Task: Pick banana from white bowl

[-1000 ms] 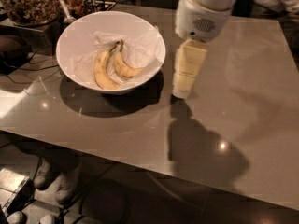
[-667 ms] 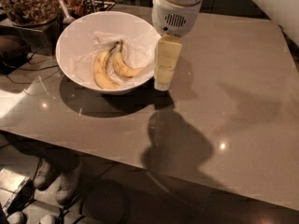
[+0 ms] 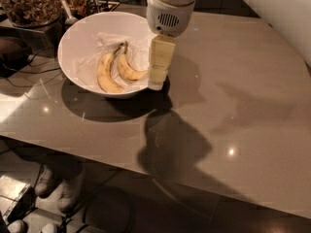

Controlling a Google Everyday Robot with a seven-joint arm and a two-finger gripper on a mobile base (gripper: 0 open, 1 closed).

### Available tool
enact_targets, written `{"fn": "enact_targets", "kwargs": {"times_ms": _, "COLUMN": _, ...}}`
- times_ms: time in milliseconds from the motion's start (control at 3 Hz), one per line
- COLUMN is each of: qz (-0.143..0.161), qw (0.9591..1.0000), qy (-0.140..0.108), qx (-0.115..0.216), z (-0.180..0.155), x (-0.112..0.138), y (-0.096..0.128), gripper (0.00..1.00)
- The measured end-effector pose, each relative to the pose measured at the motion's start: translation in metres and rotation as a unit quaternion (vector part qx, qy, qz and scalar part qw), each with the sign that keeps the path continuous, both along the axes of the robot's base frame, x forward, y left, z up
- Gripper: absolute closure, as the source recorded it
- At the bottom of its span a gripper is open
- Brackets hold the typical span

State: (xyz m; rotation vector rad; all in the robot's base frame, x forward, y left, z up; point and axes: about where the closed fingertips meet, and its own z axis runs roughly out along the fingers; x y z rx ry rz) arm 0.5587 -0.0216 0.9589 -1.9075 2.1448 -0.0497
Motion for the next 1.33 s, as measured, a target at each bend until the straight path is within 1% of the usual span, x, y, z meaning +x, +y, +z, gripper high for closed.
{"fn": "enact_targets", "kwargs": {"times_ms": 333, "qz": -0.016, "qw": 0.9998, "qy": 0.007, "qx": 0.008, "z": 0.002, "x": 0.024, "y": 0.022, "gripper": 0.00}}
{"fn": "enact_targets", "kwargs": {"times_ms": 667, "qz": -0.034, "qw": 0.9988, "qy": 0.021, "qx": 0.028, "z": 0.003, "x": 0.049, "y": 0.035, "gripper": 0.00}}
{"fn": "enact_targets", "kwargs": {"times_ms": 1000, "qz": -0.050, "qw": 0.9969, "qy": 0.037, "qx": 0.048, "z": -0.001, "x": 0.069, "y": 0.040, "gripper": 0.00}}
{"fn": "enact_targets", "kwargs": {"times_ms": 1333, "qz": -0.053, "qw": 0.9949, "qy": 0.058, "qx": 0.064, "z": -0.011, "x": 0.078, "y": 0.048, "gripper": 0.09}}
